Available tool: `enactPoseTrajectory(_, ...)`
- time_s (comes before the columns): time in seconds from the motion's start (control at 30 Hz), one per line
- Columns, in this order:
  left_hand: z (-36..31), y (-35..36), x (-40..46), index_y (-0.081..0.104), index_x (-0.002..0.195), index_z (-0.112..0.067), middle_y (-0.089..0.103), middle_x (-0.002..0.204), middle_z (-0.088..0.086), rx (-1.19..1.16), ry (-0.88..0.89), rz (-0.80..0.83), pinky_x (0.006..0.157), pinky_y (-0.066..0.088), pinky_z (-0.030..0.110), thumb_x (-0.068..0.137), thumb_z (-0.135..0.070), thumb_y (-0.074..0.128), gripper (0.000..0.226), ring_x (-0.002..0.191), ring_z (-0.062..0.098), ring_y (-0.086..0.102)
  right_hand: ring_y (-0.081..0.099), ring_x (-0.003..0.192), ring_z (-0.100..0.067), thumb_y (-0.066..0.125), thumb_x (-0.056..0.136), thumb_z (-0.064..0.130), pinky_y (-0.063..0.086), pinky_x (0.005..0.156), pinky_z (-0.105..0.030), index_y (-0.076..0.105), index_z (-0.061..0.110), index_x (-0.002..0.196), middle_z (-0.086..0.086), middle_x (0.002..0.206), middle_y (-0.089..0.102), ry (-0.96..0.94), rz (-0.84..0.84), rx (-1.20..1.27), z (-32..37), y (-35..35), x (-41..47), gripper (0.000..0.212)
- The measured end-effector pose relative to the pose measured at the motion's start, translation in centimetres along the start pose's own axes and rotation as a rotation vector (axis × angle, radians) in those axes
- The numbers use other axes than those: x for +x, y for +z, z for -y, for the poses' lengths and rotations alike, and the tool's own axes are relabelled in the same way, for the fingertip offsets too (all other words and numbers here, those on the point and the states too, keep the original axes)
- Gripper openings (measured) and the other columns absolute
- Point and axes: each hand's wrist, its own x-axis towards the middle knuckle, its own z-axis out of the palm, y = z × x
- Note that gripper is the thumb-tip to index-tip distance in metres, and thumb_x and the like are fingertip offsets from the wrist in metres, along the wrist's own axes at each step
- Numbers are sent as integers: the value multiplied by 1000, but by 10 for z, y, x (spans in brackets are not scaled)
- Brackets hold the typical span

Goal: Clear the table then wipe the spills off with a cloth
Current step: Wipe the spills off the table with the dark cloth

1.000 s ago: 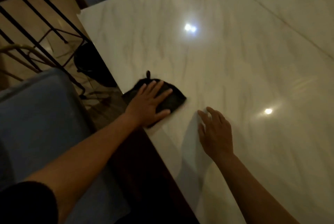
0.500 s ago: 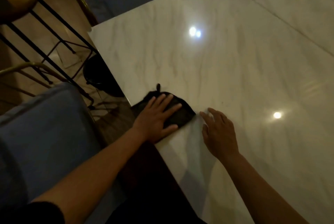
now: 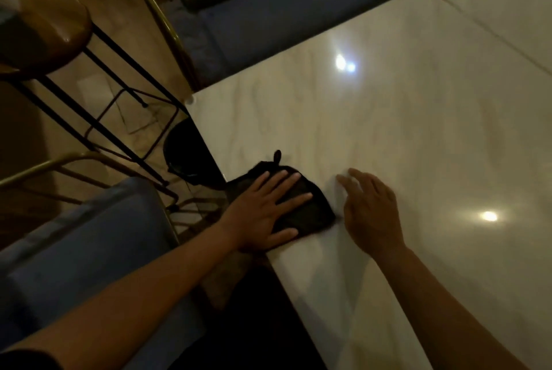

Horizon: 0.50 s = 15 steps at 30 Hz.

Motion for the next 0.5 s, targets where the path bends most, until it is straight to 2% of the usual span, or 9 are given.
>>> enactPoseTrajectory(0.13, 111, -16, 36, 17, 161, -37, 10, 170, 8, -49, -310, -7, 123, 14, 56, 96, -70, 24, 73, 156, 33, 9, 48, 130, -29, 41, 89, 28, 39, 104, -47, 54, 25, 138, -4, 145, 50, 16, -4, -13, 31, 6, 69, 51)
enactPoseTrajectory(0.2, 134, -23, 61, 12, 162, -35, 5, 170, 10, -74, -475, 4, 124, 7, 55, 96, -70, 18, 75, 156, 34, 4, 46, 132, -29, 39, 90, 33, 38, 105, -47, 52, 25, 140, -4, 147, 48, 48, 20, -33, 47, 10, 90, 52)
enactPoseTrajectory(0.27, 129, -22, 77, 11, 163, -30, 5, 169, 15, -93, -559, -26, 124, 5, 57, 97, -68, 21, 77, 155, 38, 3, 45, 133, -29, 38, 90, 36, 38, 105, -47, 51, 25, 141, -4, 148, 47, 44, 39, -39, 63, 14, 109, 53)
enactPoseTrajectory(0.33, 110, -19, 71, 14, 163, -27, 7, 169, 18, -101, -452, -63, 122, 10, 60, 98, -66, 29, 78, 155, 39, 5, 44, 134, -30, 36, 90, 35, 38, 106, -48, 51, 26, 141, -5, 149, 47, 50, 55, -20, 73, 16, 129, 53)
enactPoseTrajectory(0.43, 105, -19, 43, 12, 163, -31, 4, 170, 11, -88, -115, -41, 125, 9, 56, 98, -66, 36, 78, 157, 33, 0, 42, 137, -30, 40, 90, 29, 38, 107, -47, 50, 28, 142, -5, 151, 44, 83, 80, -15, 74, 16, 155, 53)
enactPoseTrajectory(0.5, 128, -21, 44, 11, 162, -36, 3, 171, 6, -72, -74, -28, 125, 8, 54, 97, -69, 35, 77, 157, 29, 0, 42, 136, -28, 49, 91, 23, 39, 105, -46, 50, 30, 141, -4, 151, 44, 95, 70, -19, 68, 15, 167, 51)
